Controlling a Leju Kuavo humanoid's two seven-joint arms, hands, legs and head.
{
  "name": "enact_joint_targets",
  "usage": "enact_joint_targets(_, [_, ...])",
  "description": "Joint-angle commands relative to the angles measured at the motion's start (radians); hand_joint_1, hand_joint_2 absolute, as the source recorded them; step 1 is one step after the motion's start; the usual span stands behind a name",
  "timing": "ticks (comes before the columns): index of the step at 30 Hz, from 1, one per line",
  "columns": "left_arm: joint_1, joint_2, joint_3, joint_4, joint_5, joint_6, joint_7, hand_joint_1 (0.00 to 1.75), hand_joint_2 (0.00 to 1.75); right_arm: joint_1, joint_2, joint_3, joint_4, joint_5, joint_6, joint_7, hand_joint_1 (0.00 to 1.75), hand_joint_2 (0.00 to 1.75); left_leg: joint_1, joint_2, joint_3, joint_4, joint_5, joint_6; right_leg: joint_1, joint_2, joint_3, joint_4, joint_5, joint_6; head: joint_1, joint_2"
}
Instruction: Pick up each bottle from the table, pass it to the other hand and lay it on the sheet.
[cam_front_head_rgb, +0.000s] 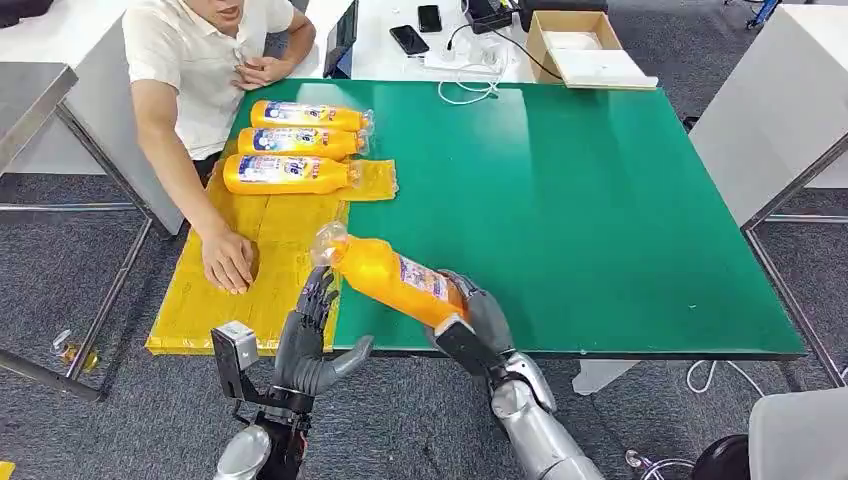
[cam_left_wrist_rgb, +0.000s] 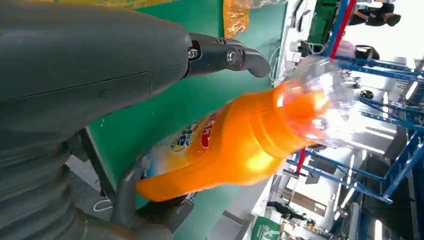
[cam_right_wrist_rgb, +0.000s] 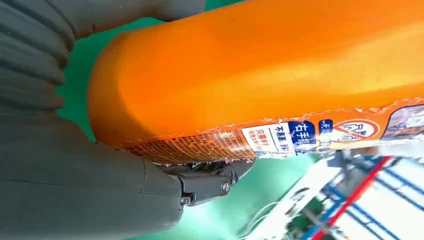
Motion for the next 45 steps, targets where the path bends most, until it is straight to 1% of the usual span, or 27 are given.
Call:
enact_joint_targets(1, [-0.058,0.036,-0.055,0.020,-0.010,-0.001,-0.038,0.00,1.75,0.001,0.016,0.172,-0.018,-0.073,0.011,-0.029,1.75,1.75,0.001,0.003,0.006,0.000,-0.002,-0.002,0.001,0.001,0.005,0.000,-0.002,-0.003,0.000,0.000])
enact_joint_targets(5, [-0.069,0.030,-0.058,0.035,0.004,0.001,-0.032,0.00,1.75,0.004,0.024,0.176,-0.037,-0.113,0.030,-0.036,1.75,1.75,0.000,0.001,0.001,-0.001,0.000,-0.001,0.000,0.000,0.001,0.000,0.000,-0.001,0.000,0.000])
enact_joint_targets(6, [-0.071,0.030,-0.058,0.040,0.005,0.002,-0.032,0.00,1.75,0.005,0.022,0.178,-0.044,-0.117,0.031,-0.033,1.75,1.75,0.000,0.002,0.004,-0.001,-0.001,-0.002,0.000,0.001,0.003,0.000,-0.001,-0.002,0.000,0.000])
enact_joint_targets(9, [-0.073,0.027,-0.056,0.047,0.019,-0.003,-0.034,0.00,1.75,0.006,0.015,0.199,-0.061,-0.117,0.033,-0.032,1.75,1.75,0.000,0.001,0.001,-0.001,0.000,-0.001,0.000,0.000,0.001,0.000,-0.001,-0.002,0.000,0.000])
enact_joint_targets(10, [-0.075,0.025,-0.055,0.046,0.022,-0.003,-0.037,0.00,1.75,0.007,0.017,0.211,-0.070,-0.115,0.037,-0.032,1.75,1.75,0.000,0.002,0.004,-0.001,-0.001,-0.001,0.001,0.000,0.003,0.000,-0.001,-0.002,0.000,0.000])
enact_joint_targets(13, [-0.078,0.024,-0.053,0.030,0.053,-0.022,-0.044,0.00,1.75,0.000,0.024,0.243,-0.053,-0.123,0.053,-0.016,1.75,1.75,0.000,0.002,0.003,0.000,-0.001,-0.001,0.001,0.001,0.003,0.000,-0.001,-0.002,0.000,0.000])
enact_joint_targets(15, [-0.083,0.028,-0.063,0.024,0.081,-0.055,-0.023,0.00,1.75,-0.009,0.028,0.268,-0.028,-0.109,0.035,-0.015,1.75,1.75,0.000,0.001,0.002,0.000,-0.001,-0.001,0.000,0.000,0.002,0.000,-0.001,-0.002,0.000,0.000])
enact_joint_targets(20, [-0.083,0.028,-0.063,0.024,0.081,-0.055,-0.023,0.00,1.75,-0.009,0.028,0.268,-0.028,-0.109,0.035,-0.015,1.75,1.75,0.000,0.002,0.003,-0.001,-0.001,-0.001,0.000,0.000,0.003,0.000,-0.001,-0.002,0.000,0.000])
enact_joint_targets(21, [-0.083,0.028,-0.063,0.024,0.081,-0.055,-0.023,0.00,1.75,-0.009,0.028,0.268,-0.028,-0.109,0.035,-0.015,1.75,1.75,0.000,0.001,0.001,0.000,0.000,-0.001,0.000,0.000,0.001,0.000,-0.001,-0.001,0.000,0.000])
enact_joint_targets(22, [-0.085,0.030,-0.069,0.030,0.102,-0.076,-0.006,0.00,1.75,-0.016,0.031,0.274,-0.017,-0.110,0.037,-0.017,1.75,1.75,0.001,0.002,0.003,0.000,-0.001,-0.001,0.001,0.001,0.002,0.000,-0.001,-0.002,0.000,0.000])
enact_joint_targets(24, [-0.095,0.030,-0.074,0.050,0.157,-0.123,0.031,0.00,1.75,-0.030,0.038,0.305,0.002,-0.099,0.031,-0.028,1.75,1.75,0.000,0.001,0.001,0.000,-0.001,-0.001,0.000,0.000,0.001,0.000,0.000,-0.002,0.000,0.000])
enact_joint_targets(26, [-0.108,0.024,-0.074,0.075,0.179,-0.138,0.041,0.00,1.75,-0.039,0.050,0.329,0.015,-0.095,0.041,-0.030,1.75,1.75,0.000,0.002,0.003,0.000,-0.001,-0.001,0.000,0.001,0.003,0.000,-0.001,-0.002,0.000,0.000])
enact_joint_targets(27, [-0.110,0.022,-0.072,0.079,0.190,-0.149,0.040,0.00,1.75,-0.042,0.055,0.339,0.021,-0.094,0.045,-0.030,1.75,1.75,0.000,0.002,0.001,0.000,0.000,-0.001,0.000,0.001,0.001,0.000,0.000,-0.002,0.000,0.000])
enact_joint_targets(28, [-0.115,0.019,-0.069,0.085,0.200,-0.159,0.037,0.35,1.75,-0.045,0.059,0.351,0.028,-0.095,0.051,-0.031,1.75,1.75,0.000,0.003,0.003,-0.001,-0.001,-0.002,0.000,0.002,0.003,0.000,-0.001,-0.003,0.000,0.000])
enact_joint_targets(29, [-0.118,0.018,-0.068,0.088,0.202,-0.161,0.035,1.47,1.75,-0.045,0.063,0.361,0.032,-0.094,0.054,-0.034,1.75,1.75,0.000,0.002,0.002,-0.001,-0.001,-0.001,0.000,0.001,0.002,0.000,-0.001,-0.002,0.000,0.000])
enact_joint_targets(30, [-0.121,0.016,-0.066,0.090,0.211,-0.175,0.030,1.75,1.75,-0.044,0.065,0.373,0.038,-0.101,0.063,-0.043,1.75,1.75,0.000,0.002,0.002,-0.001,-0.001,-0.001,0.000,0.001,0.001,0.000,0.000,-0.002,0.001,0.000])
enact_joint_targets(33, [-0.116,0.022,-0.066,0.088,0.223,-0.197,0.032,1.75,1.75,-0.034,0.062,0.387,0.041,-0.109,0.071,-0.050,1.75,1.75,0.000,0.001,0.001,-0.001,0.000,-0.001,0.001,0.000,0.001,0.000,-0.001,-0.002,0.000,0.000])
enact_joint_targets(34, [-0.113,0.023,-0.066,0.088,0.224,-0.198,0.032,1.75,1.75,-0.031,0.060,0.387,0.041,-0.110,0.070,-0.052,1.75,1.75,0.001,0.002,0.004,-0.001,-0.001,-0.002,0.001,0.000,0.004,0.000,-0.002,-0.003,0.000,0.000])
enact_joint_targets(35, [-0.104,0.026,-0.063,0.082,0.237,-0.216,0.033,1.75,1.75,-0.026,0.058,0.389,0.037,-0.116,0.073,-0.056,1.75,1.75,0.001,0.001,0.002,-0.001,-0.001,-0.001,0.001,0.000,0.002,0.000,-0.001,-0.002,0.000,0.000])
enact_joint_targets(37, [-0.089,0.034,-0.060,0.072,0.242,-0.229,0.037,1.75,1.75,-0.017,0.055,0.395,0.025,-0.122,0.077,-0.060,1.75,1.75,0.000,0.002,0.005,-0.001,-0.002,-0.002,0.000,0.001,0.004,-0.001,-0.002,-0.003,0.000,0.000])
enact_joint_targets(38, [-0.083,0.038,-0.060,0.069,0.248,-0.239,0.042,1.75,1.75,-0.012,0.053,0.398,0.018,-0.122,0.080,-0.060,1.54,1.75,0.000,0.002,0.004,-0.001,-0.001,-0.001,0.001,0.001,0.003,-0.001,-0.001,-0.002,0.001,0.000])
enact_joint_targets(39, [-0.076,0.041,-0.057,0.068,0.259,-0.256,0.055,1.75,1.75,-0.003,0.051,0.401,0.006,-0.130,0.087,-0.057,0.56,1.75,0.001,0.003,0.006,-0.001,-0.002,-0.002,0.001,0.002,0.005,-0.001,-0.002,-0.003,0.000,0.000])
enact_joint_targets(40, [-0.076,0.041,-0.057,0.068,0.259,-0.256,0.055,1.75,1.75,-0.003,0.051,0.401,0.006,-0.130,0.087,-0.057,0.56,1.75,0.000,0.002,0.004,-0.001,-0.002,-0.001,0.001,0.001,0.004,-0.001,-0.002,-0.002,0.000,0.000])
enact_joint_targets(41, [-0.075,0.045,-0.061,0.067,0.264,-0.270,0.056,1.75,1.75,0.000,0.051,0.401,0.003,-0.132,0.087,-0.055,0.10,1.75,0.001,0.001,0.004,-0.001,-0.001,-0.001,0.001,0.000,0.003,-0.001,-0.002,-0.002,0.000,0.000])
enact_joint_targets(43, [-0.075,0.045,-0.061,0.067,0.264,-0.270,0.056,1.75,1.75,0.000,0.051,0.401,0.003,-0.132,0.087,-0.055,0.10,1.75,0.000,0.001,0.000,-0.001,0.000,-0.001,0.000,0.000,0.000,0.000,0.000,-0.001,0.000,0.000])
enact_joint_targets(44, [-0.075,0.045,-0.061,0.067,0.264,-0.270,0.056,1.75,1.75,0.000,0.051,0.401,0.003,-0.132,0.087,-0.055,0.10,1.75,0.001,0.002,0.003,-0.001,-0.001,-0.001,0.001,0.000,0.003,0.000,-0.001,-0.002,0.000,0.000])
enact_joint_targets(45, [-0.075,0.045,-0.061,0.067,0.264,-0.270,0.056,1.75,1.75,0.000,0.051,0.401,0.003,-0.132,0.087,-0.055,0.10,1.75,0.000,0.000,0.001,-0.001,0.000,-0.001,0.000,0.000,0.001,0.000,-0.001,-0.001,0.000,0.000])
